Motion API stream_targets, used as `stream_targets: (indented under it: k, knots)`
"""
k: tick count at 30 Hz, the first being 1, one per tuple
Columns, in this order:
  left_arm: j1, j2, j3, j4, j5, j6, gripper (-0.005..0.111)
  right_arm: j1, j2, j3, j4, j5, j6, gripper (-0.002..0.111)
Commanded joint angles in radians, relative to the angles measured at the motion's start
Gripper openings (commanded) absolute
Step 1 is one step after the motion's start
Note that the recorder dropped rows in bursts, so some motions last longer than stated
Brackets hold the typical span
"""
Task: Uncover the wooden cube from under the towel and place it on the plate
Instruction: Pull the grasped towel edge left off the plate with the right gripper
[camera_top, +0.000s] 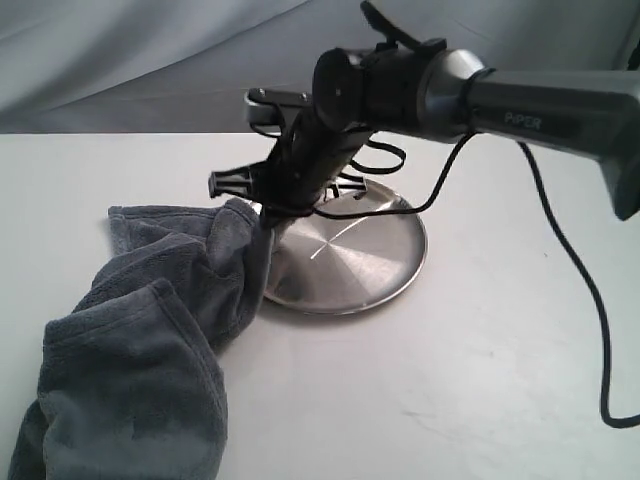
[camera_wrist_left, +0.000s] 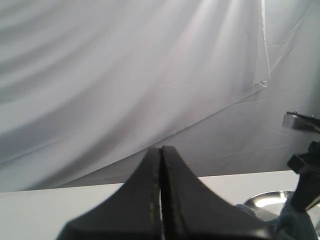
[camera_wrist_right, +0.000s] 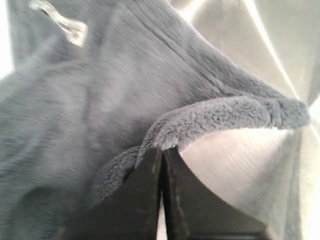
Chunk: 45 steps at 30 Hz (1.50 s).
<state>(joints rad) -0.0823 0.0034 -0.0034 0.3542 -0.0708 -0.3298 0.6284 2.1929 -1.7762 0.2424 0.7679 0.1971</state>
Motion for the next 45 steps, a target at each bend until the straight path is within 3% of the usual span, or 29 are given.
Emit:
stream_targets:
  k: [1,7,14,23,34,36,42,45]
  knots:
    - [0.002,-0.003,0.003,-0.001,-0.008,-0.005,0.000,0.003,-0.070,-0.006,0.238,-0.083,-0.220,0.000]
    - [0.002,-0.003,0.003,-0.001,-0.008,-0.005,0.000,0.079,-0.080,-0.006,0.581,-0.136,-0.570,0.000]
    - [0.002,-0.003,0.003,-0.001,-0.008,-0.005,0.000,0.262,-0.080,-0.006,0.881,-0.229,-0.892,0.000]
    - [0.002,-0.003,0.003,-0.001,-0.008,-0.005,0.000,0.344,-0.073,-0.006,1.110,-0.214,-0.938,0.000]
    - [0.002,-0.003,0.003,-0.001,-0.008,-0.005,0.000,0.369,0.019,-0.006,1.131,-0.271,-0.956,0.001]
    - [0.002,-0.003,0.003,-0.001,-0.008,-0.005,0.000,0.369,0.019,-0.006,1.131,-0.257,-0.954,0.008]
    - [0.002,-0.003,0.003,-0.001,-0.008,-0.005,0.000,0.364,0.025,-0.006,1.105,-0.234,-0.950,0.051]
    - [0.002,-0.003,0.003,-0.001,-0.008,-0.005,0.000,0.345,0.023,-0.006,1.103,-0.234,-0.950,0.066]
